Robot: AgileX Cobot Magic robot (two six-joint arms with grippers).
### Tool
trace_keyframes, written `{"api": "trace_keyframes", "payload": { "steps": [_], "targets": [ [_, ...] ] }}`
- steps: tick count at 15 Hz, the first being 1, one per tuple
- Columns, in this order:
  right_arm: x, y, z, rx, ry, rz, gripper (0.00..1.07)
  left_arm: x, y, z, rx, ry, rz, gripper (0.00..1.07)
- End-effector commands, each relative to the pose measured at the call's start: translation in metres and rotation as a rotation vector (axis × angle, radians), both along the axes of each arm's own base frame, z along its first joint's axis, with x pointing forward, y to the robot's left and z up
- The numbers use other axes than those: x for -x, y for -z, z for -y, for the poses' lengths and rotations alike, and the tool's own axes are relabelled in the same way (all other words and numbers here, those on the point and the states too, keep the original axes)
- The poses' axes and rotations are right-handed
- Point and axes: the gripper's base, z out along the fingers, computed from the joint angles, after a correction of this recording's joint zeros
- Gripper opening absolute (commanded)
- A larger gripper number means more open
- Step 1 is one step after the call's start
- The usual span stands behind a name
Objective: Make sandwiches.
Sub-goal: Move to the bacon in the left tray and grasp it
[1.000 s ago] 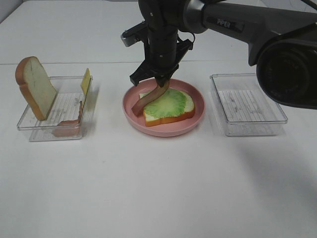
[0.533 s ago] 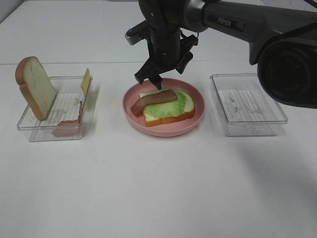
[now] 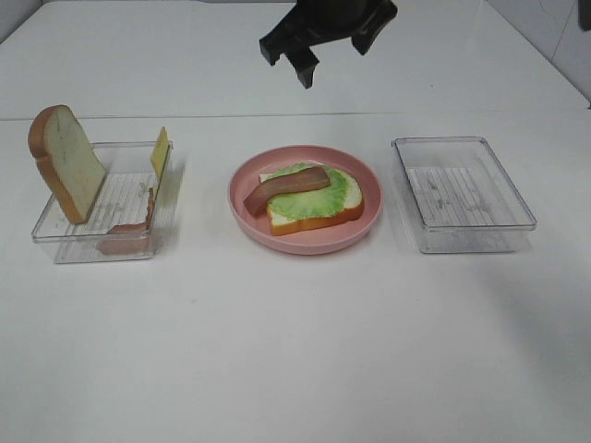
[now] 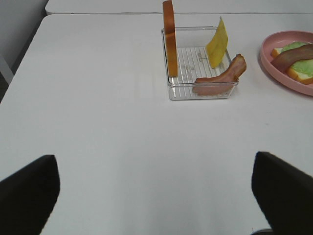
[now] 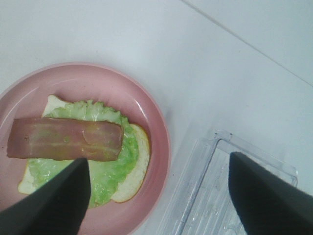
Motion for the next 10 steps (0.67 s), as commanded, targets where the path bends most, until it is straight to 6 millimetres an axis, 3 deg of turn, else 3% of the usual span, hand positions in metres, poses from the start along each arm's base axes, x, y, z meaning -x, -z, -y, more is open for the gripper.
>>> {"api": "trace_keyframes", "payload": {
  "steps": [1, 4, 5, 8, 9, 10],
  "targets": [
    [0.017, -0.026, 0.014, 0.025, 0.041, -0.047, 0.77, 0.001, 0.000, 0.000, 0.001, 0.006, 0.010, 1.00],
    [0.039, -0.065, 0.034, -0.019, 0.066, -0.004, 0.77, 0.001, 0.000, 0.000, 0.001, 0.006, 0.010, 1.00],
    [0.041, -0.067, 0.038, -0.018, 0.075, -0.004, 0.77, 0.001, 0.000, 0.000, 0.001, 0.006, 0.010, 1.00],
    [0.059, -0.075, 0.088, -0.017, 0.193, -0.046, 0.77, 0.001, 0.000, 0.000, 0.001, 0.006, 0.010, 1.00],
    [0.063, -0.076, 0.096, -0.013, 0.207, -0.055, 0.77, 0.001, 0.000, 0.000, 0.001, 0.006, 0.010, 1.00],
    [0.076, -0.076, 0.115, -0.004, 0.237, -0.081, 0.77, 0.001, 0.000, 0.000, 0.001, 0.006, 0.010, 1.00]
  ]
}}
